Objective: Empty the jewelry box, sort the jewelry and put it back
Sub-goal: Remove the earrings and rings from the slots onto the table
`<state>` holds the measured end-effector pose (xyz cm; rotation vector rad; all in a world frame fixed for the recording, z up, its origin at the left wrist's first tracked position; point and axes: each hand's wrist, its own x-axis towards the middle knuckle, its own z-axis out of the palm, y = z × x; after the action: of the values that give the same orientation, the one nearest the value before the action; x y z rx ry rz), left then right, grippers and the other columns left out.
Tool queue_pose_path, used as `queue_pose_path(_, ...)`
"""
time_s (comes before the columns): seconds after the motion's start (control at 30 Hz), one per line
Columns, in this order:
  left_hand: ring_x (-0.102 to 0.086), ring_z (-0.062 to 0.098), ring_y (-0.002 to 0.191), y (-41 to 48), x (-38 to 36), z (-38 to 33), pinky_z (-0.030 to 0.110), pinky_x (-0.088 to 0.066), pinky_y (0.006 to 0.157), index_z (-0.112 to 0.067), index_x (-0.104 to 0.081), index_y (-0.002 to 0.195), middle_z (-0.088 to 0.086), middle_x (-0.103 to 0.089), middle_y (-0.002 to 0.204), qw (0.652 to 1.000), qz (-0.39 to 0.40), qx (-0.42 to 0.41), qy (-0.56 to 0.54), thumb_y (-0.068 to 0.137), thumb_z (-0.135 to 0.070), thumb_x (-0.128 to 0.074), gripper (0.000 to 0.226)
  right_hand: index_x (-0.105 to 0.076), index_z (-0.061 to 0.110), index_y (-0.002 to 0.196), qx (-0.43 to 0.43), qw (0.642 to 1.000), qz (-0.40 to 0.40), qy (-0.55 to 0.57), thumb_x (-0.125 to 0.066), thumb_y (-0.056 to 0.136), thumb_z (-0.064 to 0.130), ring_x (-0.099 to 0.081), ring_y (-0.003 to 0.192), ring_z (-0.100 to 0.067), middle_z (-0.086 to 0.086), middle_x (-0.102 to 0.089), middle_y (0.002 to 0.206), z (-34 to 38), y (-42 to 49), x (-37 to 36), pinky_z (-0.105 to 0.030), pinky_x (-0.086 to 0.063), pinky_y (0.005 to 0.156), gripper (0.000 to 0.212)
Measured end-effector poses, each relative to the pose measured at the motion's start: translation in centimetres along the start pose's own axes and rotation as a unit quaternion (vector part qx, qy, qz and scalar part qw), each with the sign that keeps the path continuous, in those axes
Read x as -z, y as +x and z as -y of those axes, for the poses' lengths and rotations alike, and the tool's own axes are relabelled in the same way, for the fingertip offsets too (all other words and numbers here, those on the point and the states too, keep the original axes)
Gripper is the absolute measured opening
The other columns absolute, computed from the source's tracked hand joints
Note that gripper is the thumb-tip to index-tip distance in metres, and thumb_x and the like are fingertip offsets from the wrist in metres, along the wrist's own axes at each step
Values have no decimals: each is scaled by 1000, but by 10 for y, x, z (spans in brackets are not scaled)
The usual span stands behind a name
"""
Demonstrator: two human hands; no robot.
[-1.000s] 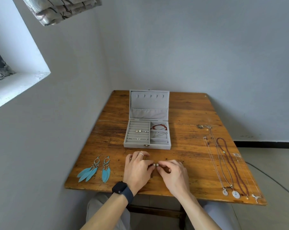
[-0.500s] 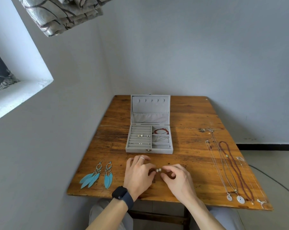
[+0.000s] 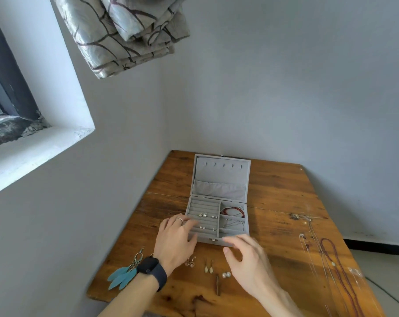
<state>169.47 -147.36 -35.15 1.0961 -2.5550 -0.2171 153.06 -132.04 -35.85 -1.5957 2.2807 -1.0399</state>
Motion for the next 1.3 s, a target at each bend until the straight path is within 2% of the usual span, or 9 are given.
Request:
queue_pose_path(0.17, -38, 8, 136, 39, -1, 17, 30, -28, 113, -39, -51, 140, -14, -53, 139, 1000, 11, 1, 28, 98, -40, -48, 42, -64, 32, 126, 31, 999, 8, -37, -57, 97, 35, -49, 107, 5, 22, -54, 116, 9, 53, -4, -1, -30, 90, 29)
queue_pose_path(0.27, -37, 13, 136, 57, -7, 20, 32, -29, 110, -35, -53, 138, -9, -51, 141, 998, 20, -5, 52, 98, -40, -46, 41, -62, 32, 130, 42, 997, 27, -61, -54, 99, 36, -51, 115, -2, 16, -57, 124, 9, 80, -14, -14, -41, 97, 33)
queue_pose_path(0.53, -20, 21, 149, 82, -24, 20, 38, -25, 116, -41, -61, 129, 2, -19, 165, 998, 42, 13, 40, 99, -46, -46, 34, -63, 30, 130, 42, 979, 46, -195, -46, 100, 44, -46, 119, -15, 8, -59, 127, -1, 125, -47, -32, -45, 94, 38)
queue_pose_path(0.7, -24, 19, 146, 80, -28, 24, 38, -28, 114, -46, -65, 123, -3, -22, 163, 998, 56, 15, 9, 98, -50, -50, 29, -66, 32, 126, 46, 975, 54, -212, -46, 101, 46, -44, 116, -17, 8, -59, 123, -7, 129, -57, -34, -42, 90, 34)
queue_pose_path(0.93, -36, 14, 133, 76, -21, 17, 35, -29, 106, -45, -70, 111, -7, -47, 140, 995, 47, 65, -52, 92, -51, -61, 22, -73, 29, 114, 24, 993, 43, -111, -64, 94, 38, -46, 106, -15, 8, -65, 118, -3, 128, -53, -32, -44, 88, 23)
queue_pose_path(1.03, -41, 12, 126, 68, -14, 14, 34, -31, 103, -44, -72, 102, -12, -52, 129, 991, 20, 94, -98, 90, -50, -64, 16, -74, 29, 107, -3, 999, 12, -33, -66, 94, 33, -52, 96, -8, 13, -69, 107, 1, 118, -38, -26, -45, 81, 16)
queue_pose_path(1.1, -44, 12, 123, 59, -8, 11, 34, -36, 102, -42, -72, 100, -13, -54, 124, 987, 9, 102, -127, 89, -50, -65, 15, -74, 28, 103, -31, 998, -11, 48, -69, 92, 29, -61, 89, 3, 19, -70, 96, 2, 102, -23, -12, -48, 79, 12)
queue_pose_path(1.17, -47, 12, 119, 47, -4, 7, 39, -43, 100, -41, -73, 99, -12, -59, 120, 982, -1, 97, -165, 89, -49, -68, 15, -74, 32, 98, -68, 991, -29, 112, -71, 91, 28, -60, 90, 14, 24, -70, 89, 0, 79, -9, 0, -43, 73, 8)
queue_pose_path(1.3, -53, 10, 114, 13, -5, -10, 39, -49, 96, -36, -75, 100, -13, -66, 109, 973, 2, 53, -226, 88, -45, -71, 15, -72, 39, 95, -123, 978, -51, 160, -72, 89, 31, -60, 93, 16, 31, -70, 91, -13, 17, 6, 0, -42, 71, 10)
